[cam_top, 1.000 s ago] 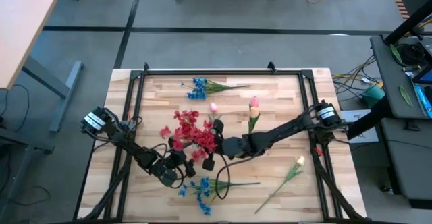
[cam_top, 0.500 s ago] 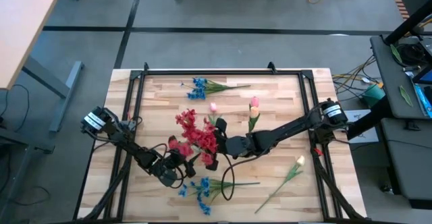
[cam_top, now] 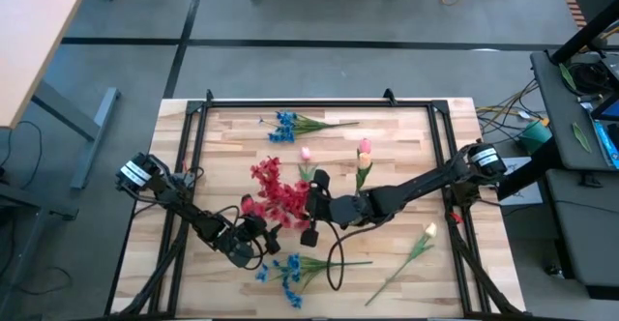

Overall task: Sort flowers into vase by color
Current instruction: Put the red flower into the transparent vase

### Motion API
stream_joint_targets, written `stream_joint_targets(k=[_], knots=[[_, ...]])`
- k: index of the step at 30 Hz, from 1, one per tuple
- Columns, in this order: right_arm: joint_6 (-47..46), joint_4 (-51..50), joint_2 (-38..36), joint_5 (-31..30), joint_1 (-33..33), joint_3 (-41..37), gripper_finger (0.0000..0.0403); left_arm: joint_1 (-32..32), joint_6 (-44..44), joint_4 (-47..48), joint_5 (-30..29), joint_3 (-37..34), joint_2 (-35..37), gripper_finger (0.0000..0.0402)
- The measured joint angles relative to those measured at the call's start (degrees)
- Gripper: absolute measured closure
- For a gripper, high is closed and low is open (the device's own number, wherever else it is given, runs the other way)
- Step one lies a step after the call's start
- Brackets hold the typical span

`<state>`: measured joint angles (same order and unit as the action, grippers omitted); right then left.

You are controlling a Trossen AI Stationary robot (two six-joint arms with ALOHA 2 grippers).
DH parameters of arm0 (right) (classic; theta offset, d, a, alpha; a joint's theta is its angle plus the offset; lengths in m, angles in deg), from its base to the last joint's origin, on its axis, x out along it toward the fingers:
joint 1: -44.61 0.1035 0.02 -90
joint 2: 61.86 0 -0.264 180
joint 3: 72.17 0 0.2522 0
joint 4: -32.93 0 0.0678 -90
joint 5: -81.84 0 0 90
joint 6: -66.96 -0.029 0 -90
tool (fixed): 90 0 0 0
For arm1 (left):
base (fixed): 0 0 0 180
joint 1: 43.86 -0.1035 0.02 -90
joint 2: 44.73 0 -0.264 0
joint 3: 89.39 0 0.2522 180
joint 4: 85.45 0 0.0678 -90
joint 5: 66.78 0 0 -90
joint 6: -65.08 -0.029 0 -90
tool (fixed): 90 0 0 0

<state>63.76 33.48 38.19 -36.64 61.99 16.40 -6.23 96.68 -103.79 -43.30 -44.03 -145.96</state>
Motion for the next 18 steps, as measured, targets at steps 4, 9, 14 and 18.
stream_joint_targets(k=[4,9,14,18], knots=[[-0.2,-0.9,0.2,0.1,-0.2,0.0,0.0344,0.0,0.0,0.0,0.0,0.0,0.0,0.0176],[0.1,-0.8,1.0,0.1,-0.4,0.0,0.0383,0.0,0.0,0.0,0.0,0.0,0.0,0.0176],[-1.6,-0.4,3.2,0.1,-1.1,0.0,0.0374,0.0,0.2,0.0,0.0,0.0,0.0,0.0176],[-1.7,-0.2,4.3,-0.1,-1.2,0.0,0.0375,0.0,0.4,0.0,0.0,0.0,0.0,0.0176]])
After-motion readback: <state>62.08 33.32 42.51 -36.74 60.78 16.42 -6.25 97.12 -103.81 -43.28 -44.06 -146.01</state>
